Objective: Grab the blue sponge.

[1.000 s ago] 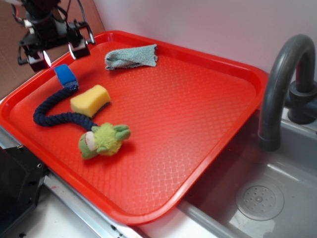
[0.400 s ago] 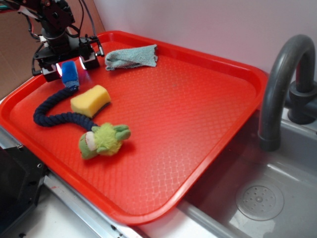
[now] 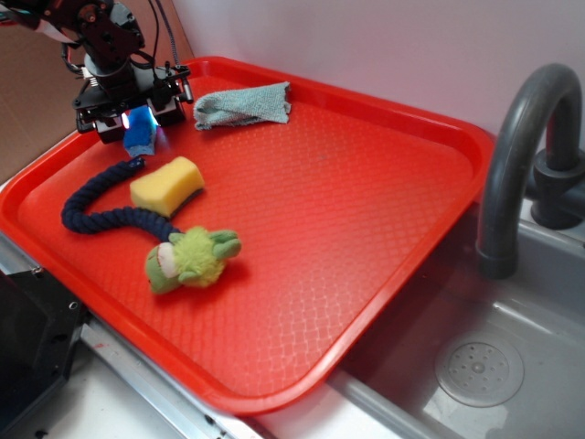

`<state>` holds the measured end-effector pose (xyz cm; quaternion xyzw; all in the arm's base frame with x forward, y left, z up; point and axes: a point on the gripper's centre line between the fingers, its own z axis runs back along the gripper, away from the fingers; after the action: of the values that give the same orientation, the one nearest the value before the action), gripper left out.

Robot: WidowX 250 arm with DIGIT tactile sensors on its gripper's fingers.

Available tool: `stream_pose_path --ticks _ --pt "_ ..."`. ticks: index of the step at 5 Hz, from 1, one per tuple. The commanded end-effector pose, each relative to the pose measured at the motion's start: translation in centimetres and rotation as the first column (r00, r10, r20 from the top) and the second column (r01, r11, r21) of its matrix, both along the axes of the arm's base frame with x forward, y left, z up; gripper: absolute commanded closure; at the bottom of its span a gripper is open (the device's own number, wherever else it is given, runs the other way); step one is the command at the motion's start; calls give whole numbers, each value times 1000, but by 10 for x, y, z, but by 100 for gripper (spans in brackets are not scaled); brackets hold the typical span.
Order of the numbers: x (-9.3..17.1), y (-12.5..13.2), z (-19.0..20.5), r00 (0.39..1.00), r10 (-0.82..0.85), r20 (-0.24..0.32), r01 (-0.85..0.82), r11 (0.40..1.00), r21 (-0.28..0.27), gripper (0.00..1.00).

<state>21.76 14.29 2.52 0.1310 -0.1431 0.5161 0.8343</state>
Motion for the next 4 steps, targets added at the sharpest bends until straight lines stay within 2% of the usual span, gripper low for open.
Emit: stream_pose_path --ticks 1,2,3,4 --pt "-9 9 50 998 -67 -5 67 997 23 100" --pt "-2 3 98 974 -205 96 209 977 -36 100" --pt "3 -23 148 904 -386 183 409 906 -108 100" --pt "1 -59 198 825 -516 232 554 820 -145 100"
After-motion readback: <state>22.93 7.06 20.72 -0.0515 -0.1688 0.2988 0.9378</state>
